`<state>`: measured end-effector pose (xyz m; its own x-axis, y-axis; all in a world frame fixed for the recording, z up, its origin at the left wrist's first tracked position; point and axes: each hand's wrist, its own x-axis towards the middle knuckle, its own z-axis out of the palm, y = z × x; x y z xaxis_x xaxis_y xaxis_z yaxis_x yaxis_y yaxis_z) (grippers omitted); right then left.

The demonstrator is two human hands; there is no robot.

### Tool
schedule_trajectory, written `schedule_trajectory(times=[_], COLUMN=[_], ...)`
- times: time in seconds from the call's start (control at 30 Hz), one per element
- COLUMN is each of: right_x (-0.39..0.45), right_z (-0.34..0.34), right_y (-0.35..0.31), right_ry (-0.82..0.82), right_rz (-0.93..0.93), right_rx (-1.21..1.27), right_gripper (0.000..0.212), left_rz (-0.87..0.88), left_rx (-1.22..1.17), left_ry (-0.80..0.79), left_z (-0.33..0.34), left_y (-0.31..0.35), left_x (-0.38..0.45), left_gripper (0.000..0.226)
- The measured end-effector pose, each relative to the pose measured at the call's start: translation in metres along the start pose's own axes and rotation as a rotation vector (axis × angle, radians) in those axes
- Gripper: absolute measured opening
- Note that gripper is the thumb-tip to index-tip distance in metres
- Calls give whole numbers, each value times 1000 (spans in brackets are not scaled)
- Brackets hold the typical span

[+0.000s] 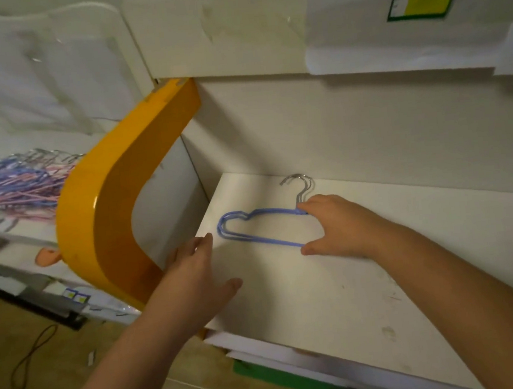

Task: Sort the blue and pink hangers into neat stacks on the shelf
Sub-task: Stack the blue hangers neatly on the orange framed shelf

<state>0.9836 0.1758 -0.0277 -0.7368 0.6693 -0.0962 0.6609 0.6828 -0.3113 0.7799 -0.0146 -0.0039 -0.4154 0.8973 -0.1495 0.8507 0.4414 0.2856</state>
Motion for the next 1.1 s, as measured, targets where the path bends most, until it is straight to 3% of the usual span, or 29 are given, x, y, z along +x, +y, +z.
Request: schedule_trajectory(times=[0.2, 0.47, 0.7, 1.1], right_x=[-8, -51, -88, -87], right_z=[-2, -8, -7, 16], right_y=[2, -34, -142, -359], right_ry=[9, 257, 317, 396], right_rz=[-31, -99, -152, -240], right_rx=[18, 97, 121, 44], right_gripper=[89, 72, 64, 52], left_rz=[0, 66, 119, -130], left_rx=[34, -6, -55, 55], left_ry=[61, 190, 210, 438], left_z=[-6, -21, -42, -124], left_y=[3, -15, -67, -273], left_x=[-19, -56, -131, -244], left_gripper=[87, 74, 68, 69])
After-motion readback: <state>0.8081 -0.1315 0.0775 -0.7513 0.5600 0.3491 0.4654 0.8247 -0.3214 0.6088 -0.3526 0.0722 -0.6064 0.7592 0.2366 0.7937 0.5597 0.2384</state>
